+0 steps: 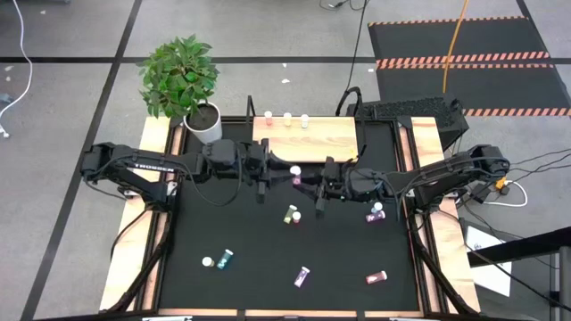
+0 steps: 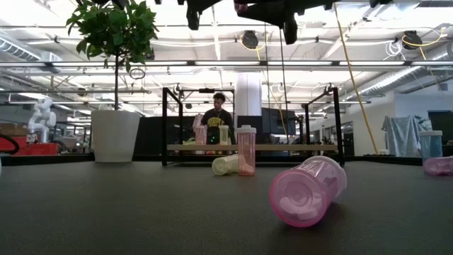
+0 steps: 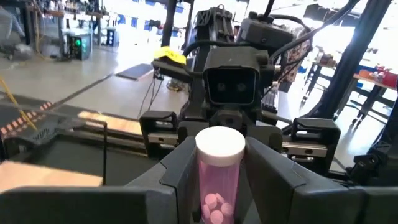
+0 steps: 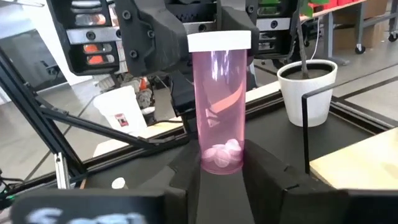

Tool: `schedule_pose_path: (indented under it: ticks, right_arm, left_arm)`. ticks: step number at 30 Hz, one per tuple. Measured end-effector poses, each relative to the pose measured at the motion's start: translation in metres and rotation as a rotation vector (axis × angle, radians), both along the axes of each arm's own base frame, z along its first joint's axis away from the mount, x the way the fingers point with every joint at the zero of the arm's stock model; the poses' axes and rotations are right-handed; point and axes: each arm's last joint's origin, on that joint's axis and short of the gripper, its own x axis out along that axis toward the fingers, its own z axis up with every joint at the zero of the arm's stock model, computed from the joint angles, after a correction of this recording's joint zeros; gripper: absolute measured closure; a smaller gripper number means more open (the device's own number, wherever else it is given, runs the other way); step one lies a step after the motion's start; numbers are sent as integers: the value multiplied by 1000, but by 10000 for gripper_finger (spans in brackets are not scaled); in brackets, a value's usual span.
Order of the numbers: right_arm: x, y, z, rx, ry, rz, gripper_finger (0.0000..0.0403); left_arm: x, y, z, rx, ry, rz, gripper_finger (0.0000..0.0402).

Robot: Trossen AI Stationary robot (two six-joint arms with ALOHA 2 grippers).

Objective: Pick and place medicine bottles onto shelf by color
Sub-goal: Put the bottom right violet pill bottle on the shelf

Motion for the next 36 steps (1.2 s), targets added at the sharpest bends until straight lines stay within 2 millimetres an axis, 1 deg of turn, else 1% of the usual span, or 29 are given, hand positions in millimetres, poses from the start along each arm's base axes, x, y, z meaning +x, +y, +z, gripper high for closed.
schedule_pose_path:
  ticks: [4, 6, 9, 12, 15, 18, 24, 27, 29, 31, 34, 36]
  right_arm:
    - [-1, 0, -6, 6, 58, -1, 311]
    - [-1, 0, -10, 6, 94, -2, 303]
    - [-2, 0, -12, 1, 123, -4, 300]
    - [-3, 0, -15, -6, 159, -3, 305]
    - [-3, 0, -17, -7, 178, 12, 307]
    - [-5, 1, -22, 2, 232, 67, 305]
    - [-7, 4, -28, 5, 295, 108, 304]
    - [-7, 4, -29, 16, 308, 125, 303]
    - [-7, 4, -29, 14, 311, 126, 303]
    - [-7, 4, -29, 9, 309, 127, 303]
    - [-7, 4, -29, 7, 313, 131, 303]
    - [-7, 4, -29, 8, 312, 132, 303]
  left_arm:
    - [0, 0, -6, -36, 67, 1, 271]
    - [-1, 0, -10, -39, 110, 0, 260]
    - [-1, 0, -16, -48, 170, -9, 224]
    - [-2, 0, -19, -48, 210, -58, 178]
    - [-2, 1, -17, -6, 264, -101, 136]
    - [-1, 0, -13, 71, 291, -134, 112]
    - [1, 0, -16, 96, 318, -144, 106]
    - [2, 0, -21, 52, 354, -138, 106]
    - [7, 0, -24, 46, 349, -137, 106]
    - [7, 0, -28, 42, 369, -139, 106]
    - [15, -3, -27, 41, 317, -146, 106]
    - [15, -4, -29, 34, 324, -147, 106]
